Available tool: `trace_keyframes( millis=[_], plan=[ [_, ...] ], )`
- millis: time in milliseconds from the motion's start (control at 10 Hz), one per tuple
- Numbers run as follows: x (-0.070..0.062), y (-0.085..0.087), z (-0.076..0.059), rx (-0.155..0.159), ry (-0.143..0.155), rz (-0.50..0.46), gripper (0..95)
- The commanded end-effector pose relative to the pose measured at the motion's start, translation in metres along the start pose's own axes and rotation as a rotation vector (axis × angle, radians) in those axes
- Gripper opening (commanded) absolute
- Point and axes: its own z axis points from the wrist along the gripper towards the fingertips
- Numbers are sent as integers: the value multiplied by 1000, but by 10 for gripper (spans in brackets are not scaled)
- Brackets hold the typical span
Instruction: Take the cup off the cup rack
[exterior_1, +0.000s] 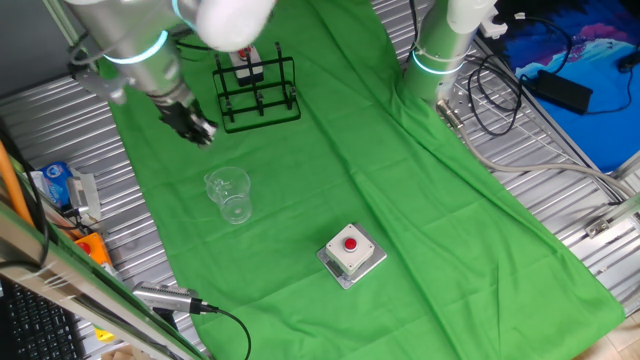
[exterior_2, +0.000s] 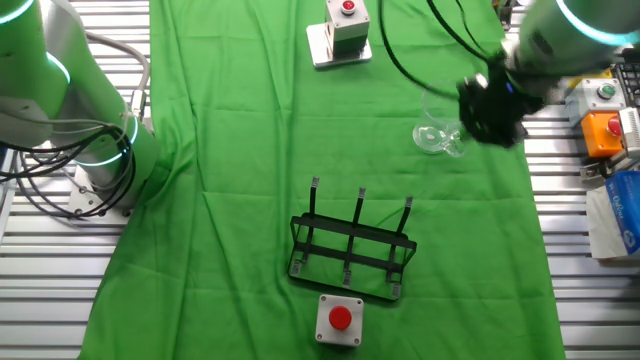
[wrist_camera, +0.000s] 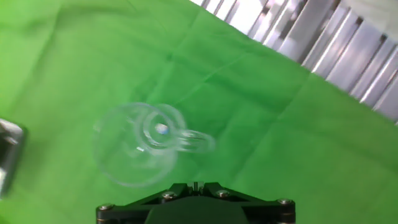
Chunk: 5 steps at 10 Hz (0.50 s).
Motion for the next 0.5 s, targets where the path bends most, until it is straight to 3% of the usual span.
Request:
trace_keyframes(
  millis=[100, 200, 500],
  plan=[
    [0, -54, 12, 9, -3, -55, 0],
    [-2, -72, 19, 12, -11, -61, 0],
    [-14, -93, 33, 46, -2, -82, 0]
  ],
)
